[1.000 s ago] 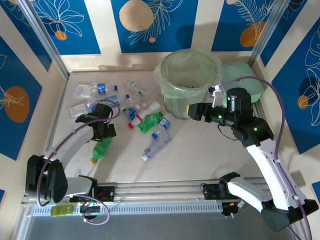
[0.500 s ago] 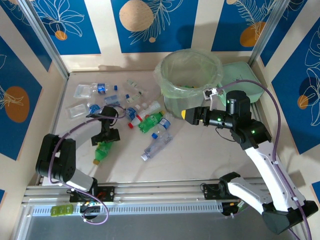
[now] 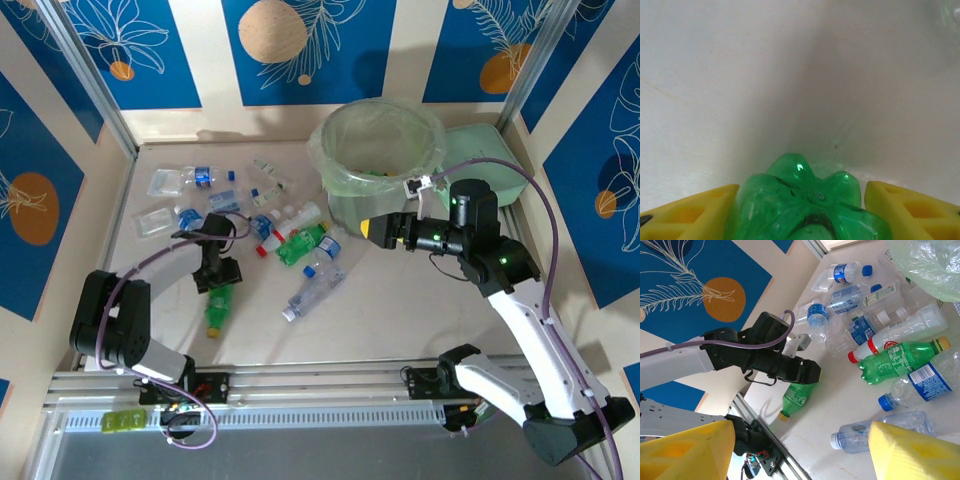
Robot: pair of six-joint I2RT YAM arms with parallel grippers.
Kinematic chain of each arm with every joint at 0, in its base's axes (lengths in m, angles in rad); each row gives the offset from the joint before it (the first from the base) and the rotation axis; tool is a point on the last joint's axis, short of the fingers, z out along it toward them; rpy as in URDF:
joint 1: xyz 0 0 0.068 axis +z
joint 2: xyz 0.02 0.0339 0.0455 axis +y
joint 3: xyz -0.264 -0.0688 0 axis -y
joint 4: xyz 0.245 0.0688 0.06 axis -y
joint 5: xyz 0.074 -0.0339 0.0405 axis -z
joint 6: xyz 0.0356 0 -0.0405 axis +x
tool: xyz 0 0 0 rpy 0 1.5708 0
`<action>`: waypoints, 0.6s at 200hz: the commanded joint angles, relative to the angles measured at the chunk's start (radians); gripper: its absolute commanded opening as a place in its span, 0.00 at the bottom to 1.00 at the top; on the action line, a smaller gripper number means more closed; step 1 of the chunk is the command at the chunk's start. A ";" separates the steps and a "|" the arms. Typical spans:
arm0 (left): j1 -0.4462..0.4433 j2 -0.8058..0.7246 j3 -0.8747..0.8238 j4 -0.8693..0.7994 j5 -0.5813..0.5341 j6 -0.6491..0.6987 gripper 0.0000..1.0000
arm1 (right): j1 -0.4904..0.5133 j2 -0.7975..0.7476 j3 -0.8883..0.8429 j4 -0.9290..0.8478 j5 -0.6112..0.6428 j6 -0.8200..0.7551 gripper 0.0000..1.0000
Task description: Put the plastic bottles in the bin
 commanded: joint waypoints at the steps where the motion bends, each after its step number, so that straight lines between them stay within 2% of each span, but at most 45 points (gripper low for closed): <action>1: 0.003 -0.026 -0.015 0.051 0.129 -0.009 0.64 | 0.008 0.014 -0.016 0.010 -0.020 0.010 0.71; 26: -0.020 -0.009 -0.005 0.051 0.202 0.004 0.83 | 0.022 0.022 -0.016 -0.007 0.020 -0.009 0.71; 48: -0.048 -0.002 0.016 -0.018 0.158 0.023 1.00 | 0.035 0.030 -0.012 -0.027 0.053 -0.029 0.71; 101: -0.167 -0.029 0.049 -0.162 0.001 0.096 1.00 | 0.077 0.056 0.012 -0.068 0.133 -0.064 0.71; 113: -0.198 -0.025 0.059 -0.172 -0.033 0.114 0.96 | 0.081 0.063 0.010 -0.065 0.135 -0.061 0.71; 120: -0.210 -0.021 0.063 -0.175 -0.050 0.121 0.90 | 0.084 0.067 0.009 -0.062 0.137 -0.058 0.71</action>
